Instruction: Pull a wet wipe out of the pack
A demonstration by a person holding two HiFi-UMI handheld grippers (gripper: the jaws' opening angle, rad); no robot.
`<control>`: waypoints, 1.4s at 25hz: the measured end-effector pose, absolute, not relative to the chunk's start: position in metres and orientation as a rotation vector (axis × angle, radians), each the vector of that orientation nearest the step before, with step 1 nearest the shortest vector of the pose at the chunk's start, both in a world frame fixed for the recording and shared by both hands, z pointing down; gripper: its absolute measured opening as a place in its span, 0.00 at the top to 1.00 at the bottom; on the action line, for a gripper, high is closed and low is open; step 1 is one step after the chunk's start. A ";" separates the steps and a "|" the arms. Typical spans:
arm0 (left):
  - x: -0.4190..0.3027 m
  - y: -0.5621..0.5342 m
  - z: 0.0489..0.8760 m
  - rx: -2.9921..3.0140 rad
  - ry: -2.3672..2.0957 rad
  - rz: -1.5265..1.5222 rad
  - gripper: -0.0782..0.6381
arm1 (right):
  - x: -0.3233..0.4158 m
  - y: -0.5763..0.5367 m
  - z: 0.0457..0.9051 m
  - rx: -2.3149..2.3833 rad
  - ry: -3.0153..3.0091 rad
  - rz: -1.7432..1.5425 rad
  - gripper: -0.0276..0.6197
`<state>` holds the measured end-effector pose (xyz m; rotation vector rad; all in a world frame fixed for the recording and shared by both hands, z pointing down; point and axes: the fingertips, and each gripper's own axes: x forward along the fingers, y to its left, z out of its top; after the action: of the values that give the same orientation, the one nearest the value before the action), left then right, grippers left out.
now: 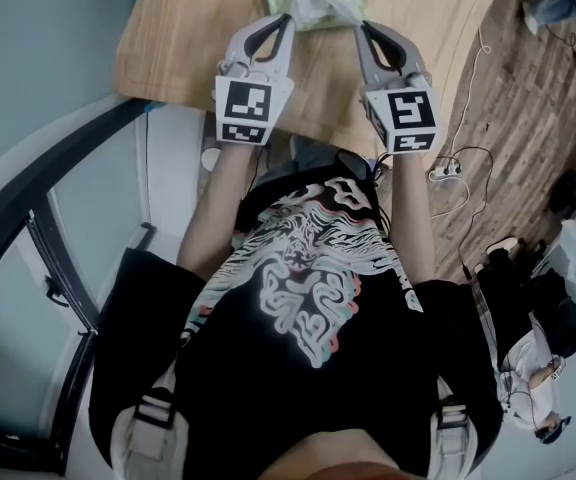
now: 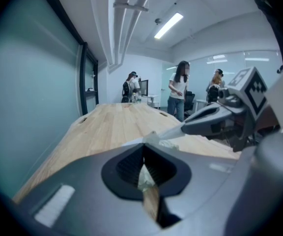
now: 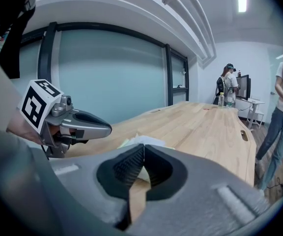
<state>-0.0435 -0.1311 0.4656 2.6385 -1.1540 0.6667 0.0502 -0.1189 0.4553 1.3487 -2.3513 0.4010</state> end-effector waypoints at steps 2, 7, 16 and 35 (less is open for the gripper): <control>-0.048 -0.130 0.465 2.638 -1.157 0.669 0.91 | 0.048 -0.116 0.454 1.351 -2.350 0.402 0.95; -0.051 -0.127 0.460 2.644 -1.159 0.668 0.91 | 0.049 -0.110 0.446 1.375 -2.350 0.388 0.95; -0.044 -0.119 0.445 2.677 -1.162 0.645 0.91 | 0.060 -0.097 0.431 1.426 -2.355 0.369 0.95; -0.049 -0.054 0.414 2.754 -1.191 0.595 0.91 | 0.071 -0.026 0.401 1.511 -2.363 0.293 0.95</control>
<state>-0.0487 -0.0539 0.4140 2.7540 -1.1909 0.5947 0.0715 -0.0257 0.4008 1.5110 -2.3635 0.2934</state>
